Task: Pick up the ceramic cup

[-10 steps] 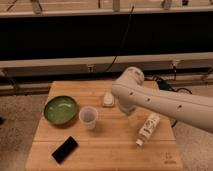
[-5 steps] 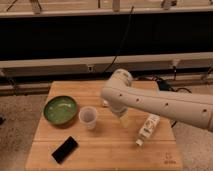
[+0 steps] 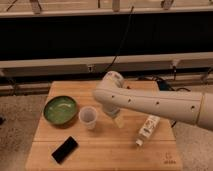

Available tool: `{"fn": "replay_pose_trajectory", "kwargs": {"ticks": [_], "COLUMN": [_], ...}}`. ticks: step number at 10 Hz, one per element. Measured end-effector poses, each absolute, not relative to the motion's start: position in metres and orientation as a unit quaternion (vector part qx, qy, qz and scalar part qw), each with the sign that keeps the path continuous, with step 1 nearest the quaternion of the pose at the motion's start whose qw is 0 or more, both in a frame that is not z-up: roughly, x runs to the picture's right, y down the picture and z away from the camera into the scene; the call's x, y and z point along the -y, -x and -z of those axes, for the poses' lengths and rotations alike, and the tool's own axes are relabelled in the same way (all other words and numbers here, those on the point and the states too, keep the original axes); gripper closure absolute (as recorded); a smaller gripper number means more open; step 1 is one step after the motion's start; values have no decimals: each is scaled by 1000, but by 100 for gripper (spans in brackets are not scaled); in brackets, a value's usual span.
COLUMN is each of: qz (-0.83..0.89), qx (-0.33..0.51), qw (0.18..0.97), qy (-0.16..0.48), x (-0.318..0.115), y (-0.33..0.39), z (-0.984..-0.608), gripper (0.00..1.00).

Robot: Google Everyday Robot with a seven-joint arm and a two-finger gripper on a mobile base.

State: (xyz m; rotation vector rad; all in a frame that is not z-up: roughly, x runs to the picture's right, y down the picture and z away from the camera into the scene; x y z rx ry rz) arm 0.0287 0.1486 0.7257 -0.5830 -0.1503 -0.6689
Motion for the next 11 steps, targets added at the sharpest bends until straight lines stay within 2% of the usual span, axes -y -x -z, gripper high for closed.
{"fn": "replay_pose_trajectory", "kwargs": {"ticks": [11], "qz": [375], "qx": [124], "qw": [877], "qy": [274], "x": [-158], "y": [-4], "z": [-736], "gripper": [20]}}
